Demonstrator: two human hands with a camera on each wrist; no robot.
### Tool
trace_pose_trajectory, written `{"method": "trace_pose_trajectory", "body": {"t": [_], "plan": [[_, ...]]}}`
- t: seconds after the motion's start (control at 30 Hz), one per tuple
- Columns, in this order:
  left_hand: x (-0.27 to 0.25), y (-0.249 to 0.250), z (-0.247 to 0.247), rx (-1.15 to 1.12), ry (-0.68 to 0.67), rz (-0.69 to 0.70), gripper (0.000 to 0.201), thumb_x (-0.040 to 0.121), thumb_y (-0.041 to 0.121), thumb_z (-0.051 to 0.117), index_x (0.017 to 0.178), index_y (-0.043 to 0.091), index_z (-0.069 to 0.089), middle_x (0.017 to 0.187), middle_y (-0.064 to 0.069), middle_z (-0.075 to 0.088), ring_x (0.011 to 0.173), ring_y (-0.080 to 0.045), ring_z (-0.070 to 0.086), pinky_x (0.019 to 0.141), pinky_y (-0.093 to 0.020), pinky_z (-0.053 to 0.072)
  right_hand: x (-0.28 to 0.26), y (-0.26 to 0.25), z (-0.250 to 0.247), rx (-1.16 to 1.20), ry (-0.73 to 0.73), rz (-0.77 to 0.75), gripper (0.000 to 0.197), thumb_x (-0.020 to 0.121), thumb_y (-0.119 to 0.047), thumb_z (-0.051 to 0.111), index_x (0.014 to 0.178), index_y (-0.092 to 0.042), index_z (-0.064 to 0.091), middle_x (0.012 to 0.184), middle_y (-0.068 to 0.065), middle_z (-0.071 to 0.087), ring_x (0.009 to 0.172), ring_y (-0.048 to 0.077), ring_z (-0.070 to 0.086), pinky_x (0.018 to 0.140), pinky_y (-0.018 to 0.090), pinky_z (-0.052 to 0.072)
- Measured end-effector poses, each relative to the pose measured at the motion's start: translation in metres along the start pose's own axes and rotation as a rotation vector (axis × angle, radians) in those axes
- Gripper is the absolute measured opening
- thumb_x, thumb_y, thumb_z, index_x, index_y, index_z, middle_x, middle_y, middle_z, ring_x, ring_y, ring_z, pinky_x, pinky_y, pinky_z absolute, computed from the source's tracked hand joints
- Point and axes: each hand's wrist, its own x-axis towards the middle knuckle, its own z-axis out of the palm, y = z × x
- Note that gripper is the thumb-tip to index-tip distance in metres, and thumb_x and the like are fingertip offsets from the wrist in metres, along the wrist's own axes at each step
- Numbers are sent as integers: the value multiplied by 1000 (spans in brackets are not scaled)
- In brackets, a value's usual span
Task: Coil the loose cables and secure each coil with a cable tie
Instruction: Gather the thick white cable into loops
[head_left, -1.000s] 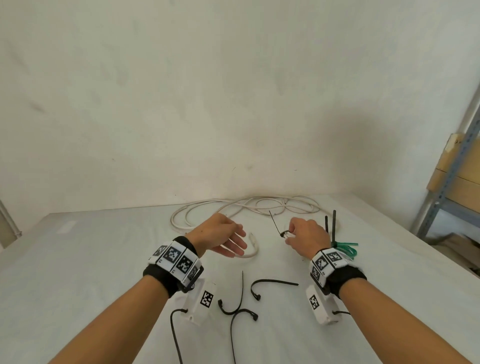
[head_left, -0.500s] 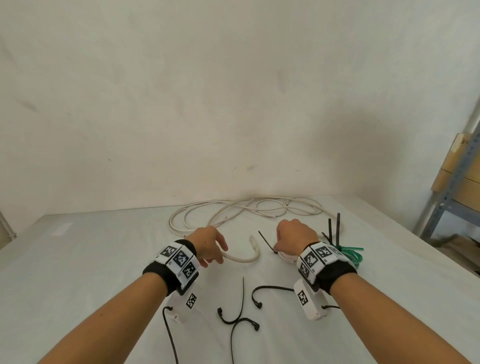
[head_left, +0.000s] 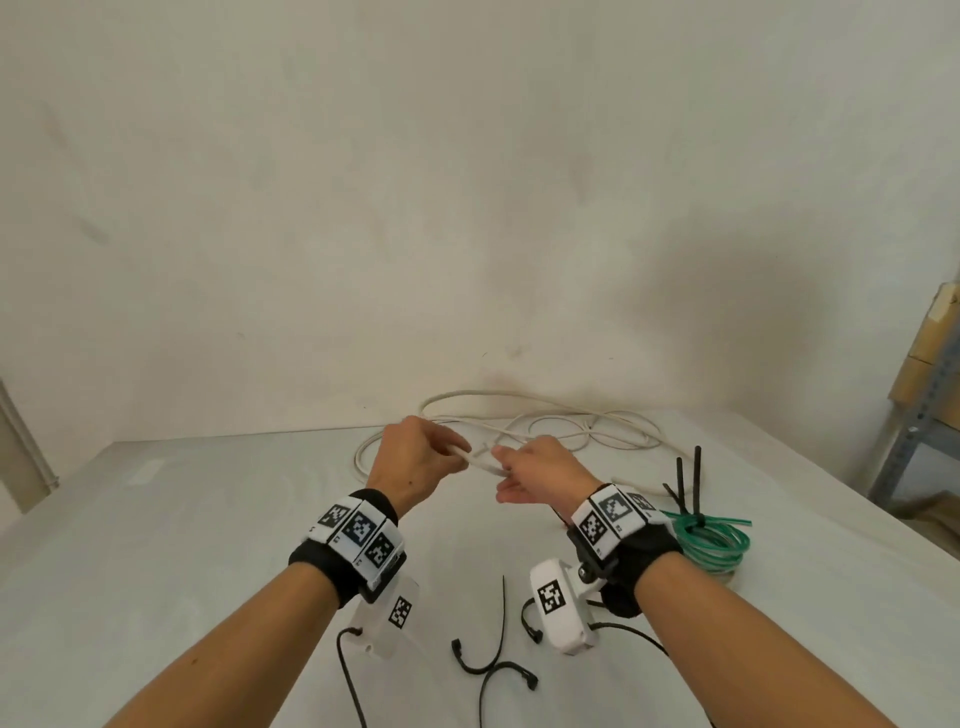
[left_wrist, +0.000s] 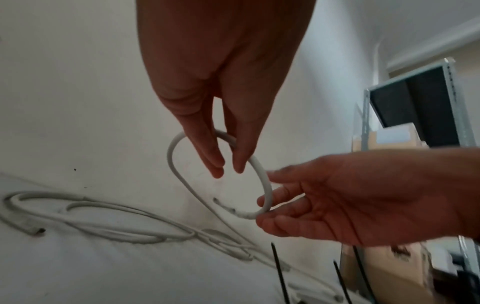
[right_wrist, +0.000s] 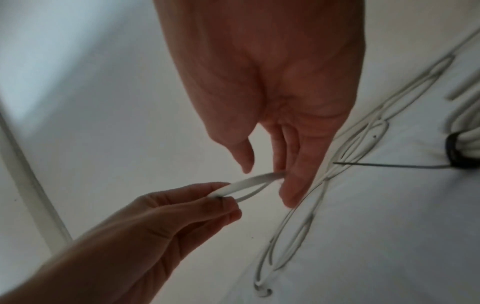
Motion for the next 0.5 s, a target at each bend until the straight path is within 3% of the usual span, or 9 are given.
{"method": "trace_pose_trajectory", "body": {"t": [0.07,0.13,0.2,0.27,0.3,0.37,0.43,0.5], "plan": [[0,2,-7,-106,9,11,19,81,7,78,86,25,84,81,6,79,79,-9,72,66,-10,49,3,-2,0,96,57,-52,27,94,-17,74,96,9,67,84,19,76,80,28,78,88,39,63],[-3,6,-13,-273,-34,-6,16,84,11,75,87,23,85,93,6,80,92,-7,73,81,-18,53,-1,-7,-2,227,88,-61,14,92,-7,75,88,2,64,91,22,74,81,28,74,85,37,63],[-6,14,-15,-469,-86,-26,11,89,12,73,90,11,84,103,0,80,106,-11,72,95,-25,55,-5,-13,-3,379,92,-46,19,92,2,72,80,-4,58,93,21,71,83,29,71,87,41,62],[-6,21,-13,-652,-47,-54,16,92,11,71,98,-3,78,105,-13,78,108,-23,73,100,-35,57,-6,-18,-5,453,101,-55,17,92,6,68,82,-2,57,94,21,70,84,30,72,90,43,62],[-4,25,-13,-785,-4,-86,18,94,8,69,103,-8,71,105,-21,76,105,-30,74,99,-40,58,-5,-19,-6,430,120,-68,11,91,7,66,85,1,60,96,22,71,84,31,73,89,44,62],[4,33,-17,-1090,86,-173,14,99,3,62,111,-3,56,105,-31,72,97,-37,76,92,-44,61,-3,-19,-6,336,182,-116,7,89,7,64,95,3,65,101,23,73,85,31,75,83,43,64],[16,38,-26,-1247,158,-264,8,104,-1,51,112,-3,52,95,-27,67,81,-32,73,74,-38,64,-4,-18,-9,263,222,-174,17,89,7,63,100,-4,67,101,20,71,85,29,75,79,41,65],[25,38,-34,-1221,166,-326,11,105,-1,46,109,-7,54,80,-16,60,61,-22,59,54,-29,57,-8,-18,-15,223,229,-251,23,92,8,61,106,-9,69,98,16,68,82,26,73,76,40,65]]}}
